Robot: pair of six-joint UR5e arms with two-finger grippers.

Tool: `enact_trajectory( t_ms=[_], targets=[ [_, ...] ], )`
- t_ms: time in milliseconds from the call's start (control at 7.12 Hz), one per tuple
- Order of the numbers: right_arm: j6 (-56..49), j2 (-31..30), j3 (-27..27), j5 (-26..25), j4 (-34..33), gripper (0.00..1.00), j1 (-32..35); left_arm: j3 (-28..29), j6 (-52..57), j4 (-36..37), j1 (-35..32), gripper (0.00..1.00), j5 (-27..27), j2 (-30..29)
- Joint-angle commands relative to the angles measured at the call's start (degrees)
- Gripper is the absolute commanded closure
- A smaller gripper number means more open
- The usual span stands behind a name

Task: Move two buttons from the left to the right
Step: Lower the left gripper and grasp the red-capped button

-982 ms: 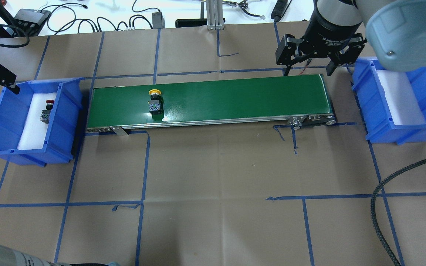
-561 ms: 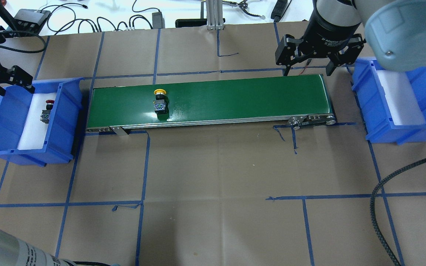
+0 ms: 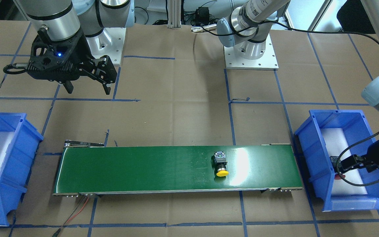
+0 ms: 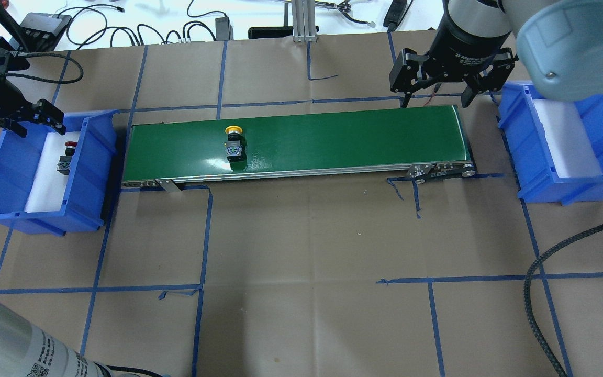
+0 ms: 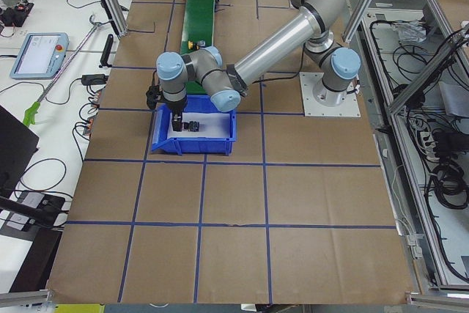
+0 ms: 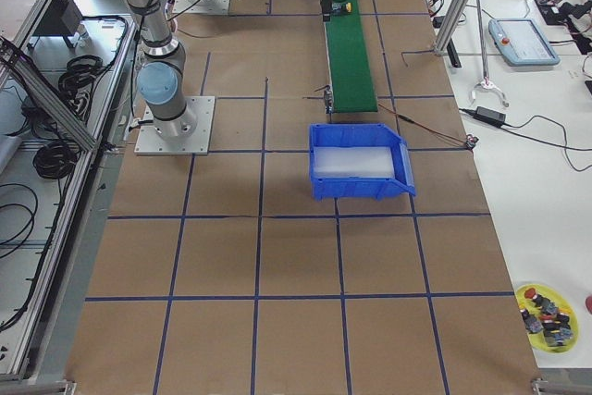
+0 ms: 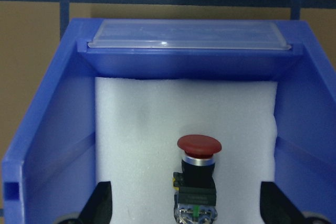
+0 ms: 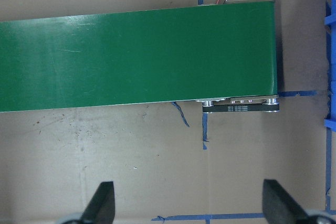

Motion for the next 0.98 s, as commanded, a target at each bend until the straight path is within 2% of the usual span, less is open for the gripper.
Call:
enact_trajectory(
  t_ms=[0,421,561,702,842],
  targets=[
    [0.03,0.07,0.09,-0.06,-0.09,0.00,0.00,-1.74,-0.02,3.74,-0.05,0.01,-1.15,-2.50],
    [0.03,0.15,0.27,-0.58,0.00,0.00,0.00,-3.69,0.24,4.73,0.04,0.02,-1.15,-2.86],
    [0.03,0.07,0.27,-0.58,0.00,0.00,0.00,-3.69,0.51,4.82,0.04,0.14,-0.98,-2.68],
    [0.03,0.07,0.27,-0.58,0.00,0.00,0.00,-3.60,0.60,4.82,0.13,0.39,-0.97,-2.68],
    [0.03,0.07,0.35,-0.67,0.00,0.00,0.00,-3.60,0.68,4.82,0.13,0.58,-1.15,-2.51]
  ],
)
